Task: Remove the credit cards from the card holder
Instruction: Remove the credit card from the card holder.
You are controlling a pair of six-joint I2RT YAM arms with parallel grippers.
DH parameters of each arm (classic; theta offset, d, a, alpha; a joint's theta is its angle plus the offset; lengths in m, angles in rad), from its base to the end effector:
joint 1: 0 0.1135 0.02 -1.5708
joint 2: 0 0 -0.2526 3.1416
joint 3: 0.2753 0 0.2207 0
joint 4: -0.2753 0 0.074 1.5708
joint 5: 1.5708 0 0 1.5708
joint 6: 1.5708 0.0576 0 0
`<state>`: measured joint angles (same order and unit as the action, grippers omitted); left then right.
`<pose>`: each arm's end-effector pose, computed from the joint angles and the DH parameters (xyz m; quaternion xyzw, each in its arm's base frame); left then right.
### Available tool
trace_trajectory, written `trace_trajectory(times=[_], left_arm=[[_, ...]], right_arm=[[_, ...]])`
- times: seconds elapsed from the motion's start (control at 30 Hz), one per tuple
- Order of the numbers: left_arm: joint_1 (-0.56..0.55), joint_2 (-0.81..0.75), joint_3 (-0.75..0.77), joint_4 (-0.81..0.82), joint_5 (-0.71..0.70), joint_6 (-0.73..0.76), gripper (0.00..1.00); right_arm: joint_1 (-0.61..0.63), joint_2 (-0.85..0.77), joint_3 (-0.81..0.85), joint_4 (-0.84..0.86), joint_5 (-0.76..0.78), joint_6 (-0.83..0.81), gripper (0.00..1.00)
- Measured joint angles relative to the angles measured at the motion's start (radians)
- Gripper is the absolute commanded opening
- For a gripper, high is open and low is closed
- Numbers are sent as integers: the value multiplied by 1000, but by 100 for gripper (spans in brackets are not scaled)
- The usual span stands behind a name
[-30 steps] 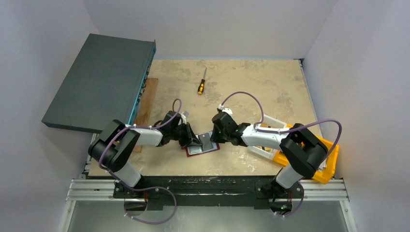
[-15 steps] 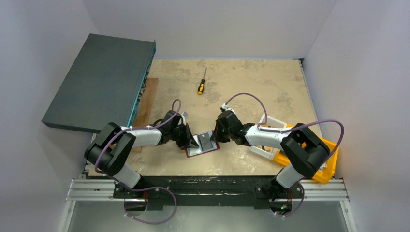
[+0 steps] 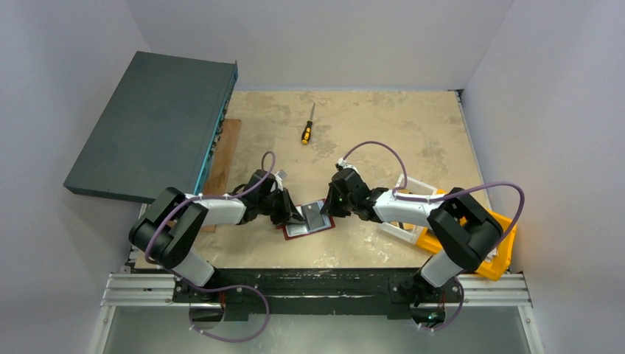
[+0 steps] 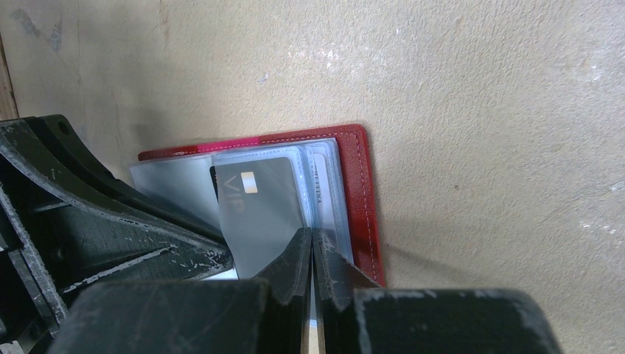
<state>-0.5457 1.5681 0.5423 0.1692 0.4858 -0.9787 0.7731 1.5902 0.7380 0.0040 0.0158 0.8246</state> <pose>0.2105 -0.1593 0.1212 -0.1132 0.9062 -0.3973 0.0898 0.2131 0.2067 0.1470 0.0269 0.9350 0.2481 0.2519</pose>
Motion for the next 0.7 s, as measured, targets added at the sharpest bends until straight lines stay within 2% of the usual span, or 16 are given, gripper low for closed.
trace_trajectory(times=[0.37,0.7], left_arm=[[4,19,-19,74,9,-43,8],[16,29,-34,122,23,-61,17]], right_arm=[[0,0,0,2,13,-6,0],[-1,0,0,4,24,-6,0]])
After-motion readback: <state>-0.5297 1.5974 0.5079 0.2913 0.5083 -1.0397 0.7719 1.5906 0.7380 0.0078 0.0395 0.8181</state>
